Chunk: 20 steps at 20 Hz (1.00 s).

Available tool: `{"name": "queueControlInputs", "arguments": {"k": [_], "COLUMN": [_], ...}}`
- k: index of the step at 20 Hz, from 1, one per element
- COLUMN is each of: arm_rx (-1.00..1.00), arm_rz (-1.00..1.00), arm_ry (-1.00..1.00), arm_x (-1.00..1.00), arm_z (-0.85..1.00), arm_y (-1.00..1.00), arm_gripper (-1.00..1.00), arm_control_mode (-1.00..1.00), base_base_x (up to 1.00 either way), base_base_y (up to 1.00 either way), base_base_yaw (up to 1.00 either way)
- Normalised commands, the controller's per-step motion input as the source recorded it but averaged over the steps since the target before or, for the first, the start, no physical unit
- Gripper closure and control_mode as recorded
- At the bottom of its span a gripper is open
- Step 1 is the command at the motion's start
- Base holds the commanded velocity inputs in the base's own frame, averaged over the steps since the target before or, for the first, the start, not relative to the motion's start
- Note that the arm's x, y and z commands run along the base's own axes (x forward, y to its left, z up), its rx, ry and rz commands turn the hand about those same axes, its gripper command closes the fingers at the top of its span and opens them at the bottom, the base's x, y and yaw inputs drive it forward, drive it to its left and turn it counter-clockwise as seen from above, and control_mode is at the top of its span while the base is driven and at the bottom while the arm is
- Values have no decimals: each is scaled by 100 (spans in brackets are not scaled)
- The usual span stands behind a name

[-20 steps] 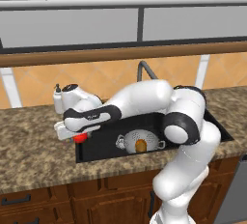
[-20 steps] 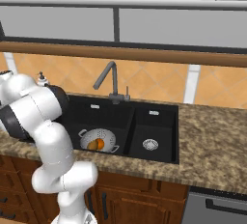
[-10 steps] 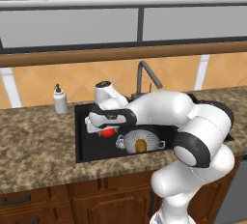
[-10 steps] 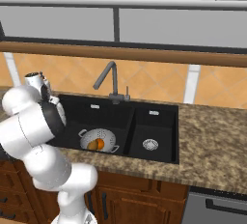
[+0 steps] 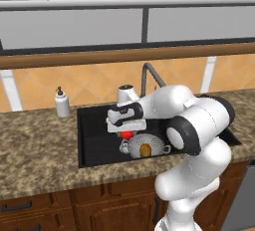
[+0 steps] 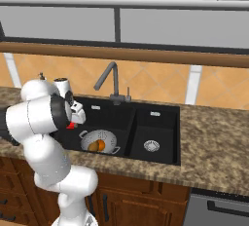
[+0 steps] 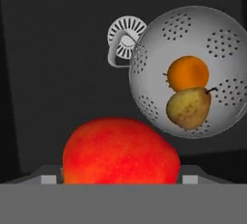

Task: Put the colander in the sink, put the pear, apple, orange in the colander, and turn on the sink faucet and pour water over the colander.

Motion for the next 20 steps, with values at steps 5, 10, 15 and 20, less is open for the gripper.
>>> {"name": "queueControlInputs", "arguments": {"k": [5,10,15,20], "arm_rx": [-16,-20,-2,0], "arm_rz": [-3,0,0,0], "arm_ry": [13,4,2,0], "arm_x": [52,29,41,16], "arm_z": [-36,-41,-37,-46], "arm_y": [-45,-34,-38,-16], "arm_gripper": [100,100,100,100], "arm_control_mode": [-100,-100,-100,-100], "base_base_x": [0,0,0,0], "base_base_y": [0,0,0,0], "base_base_yaw": [0,0,0,0]}}
